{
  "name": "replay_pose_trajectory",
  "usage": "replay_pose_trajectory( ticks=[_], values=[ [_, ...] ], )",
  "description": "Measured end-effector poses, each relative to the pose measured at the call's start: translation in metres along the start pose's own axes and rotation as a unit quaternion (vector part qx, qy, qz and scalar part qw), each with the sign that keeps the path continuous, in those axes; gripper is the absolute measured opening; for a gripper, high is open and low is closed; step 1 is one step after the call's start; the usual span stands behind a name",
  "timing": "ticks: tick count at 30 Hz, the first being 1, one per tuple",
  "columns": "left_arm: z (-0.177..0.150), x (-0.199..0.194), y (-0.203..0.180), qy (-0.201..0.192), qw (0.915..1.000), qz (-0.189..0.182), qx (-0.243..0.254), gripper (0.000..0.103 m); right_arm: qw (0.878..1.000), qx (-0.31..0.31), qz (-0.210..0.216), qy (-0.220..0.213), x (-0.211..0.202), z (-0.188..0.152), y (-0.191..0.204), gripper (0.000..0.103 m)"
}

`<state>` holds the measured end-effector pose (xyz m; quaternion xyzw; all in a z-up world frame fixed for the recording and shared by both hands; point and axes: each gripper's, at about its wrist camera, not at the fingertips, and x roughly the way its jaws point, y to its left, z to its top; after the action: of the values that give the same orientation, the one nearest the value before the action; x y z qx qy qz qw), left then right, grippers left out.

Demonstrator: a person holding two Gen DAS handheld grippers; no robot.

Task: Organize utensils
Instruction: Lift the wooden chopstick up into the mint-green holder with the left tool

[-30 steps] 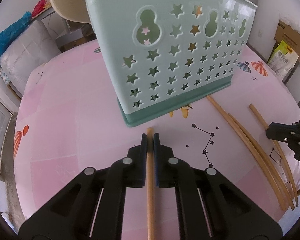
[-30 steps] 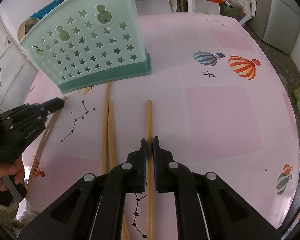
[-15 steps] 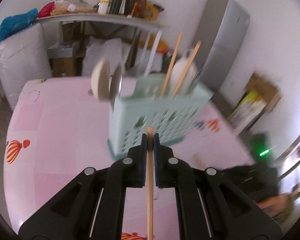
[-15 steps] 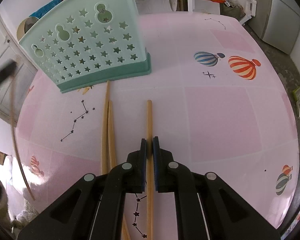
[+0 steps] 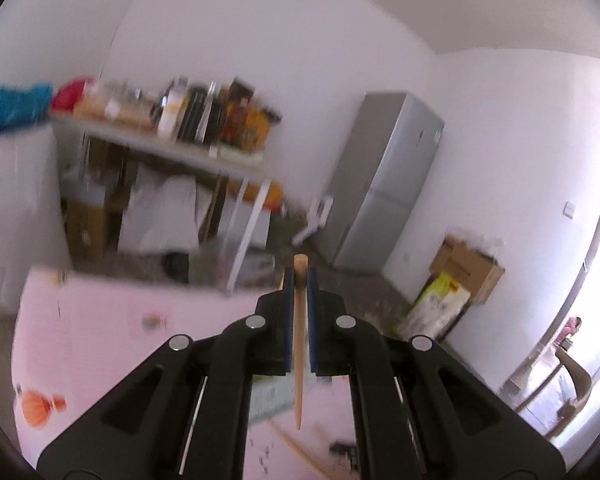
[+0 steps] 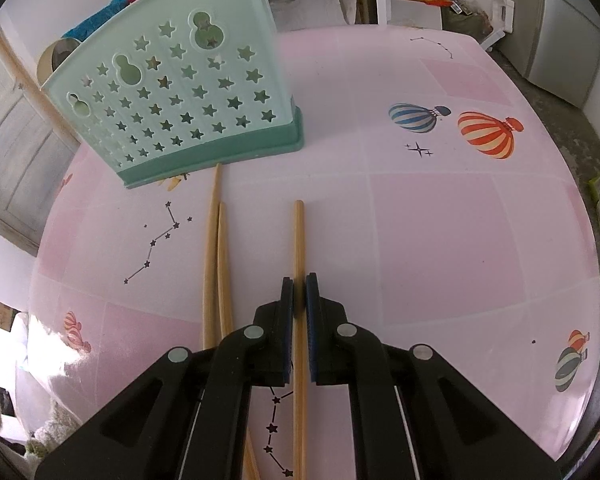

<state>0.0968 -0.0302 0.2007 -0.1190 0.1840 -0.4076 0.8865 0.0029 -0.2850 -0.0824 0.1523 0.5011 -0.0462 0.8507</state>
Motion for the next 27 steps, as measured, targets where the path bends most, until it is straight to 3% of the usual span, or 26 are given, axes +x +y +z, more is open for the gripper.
replay_pose_trajectory(
  ticks=[4,7,12,18,20,21,24,27],
  values=[
    [0.028,-0.007,-0.009,-0.065,0.9975,0.018,0.020,0.004,1.000,0.002,0.001,-0.002,0.001,0.000,-0.002,0.007],
    [0.035,0.001,-0.012,-0.083,0.9957,0.033,0.026,0.004,1.000,0.001,0.000,-0.002,0.001,0.001,-0.002,0.007],
    [0.018,0.029,-0.010,-0.071,0.9945,0.065,0.041,0.004,1.000,0.000,-0.001,-0.001,0.002,0.002,-0.002,0.007],
    [-0.030,0.075,0.009,0.023,0.9975,0.063,0.021,0.005,1.000,-0.001,-0.001,0.000,0.003,0.002,-0.001,0.007],
    [-0.040,0.079,0.017,0.034,0.9975,0.061,0.010,0.005,1.000,0.001,0.000,0.000,0.003,0.002,-0.001,0.007],
    [-0.043,0.078,0.019,0.034,0.9976,0.059,0.008,0.007,1.000,0.001,0.000,0.000,0.003,0.002,-0.001,0.007],
    [-0.045,0.068,0.022,0.022,0.9976,0.065,0.014,0.025,1.000,0.001,0.000,0.001,0.002,0.003,-0.001,0.007],
    [-0.045,0.059,0.023,0.015,0.9969,0.074,0.022,0.032,1.000,0.001,0.001,0.003,0.002,0.003,-0.001,0.007]
  ],
)
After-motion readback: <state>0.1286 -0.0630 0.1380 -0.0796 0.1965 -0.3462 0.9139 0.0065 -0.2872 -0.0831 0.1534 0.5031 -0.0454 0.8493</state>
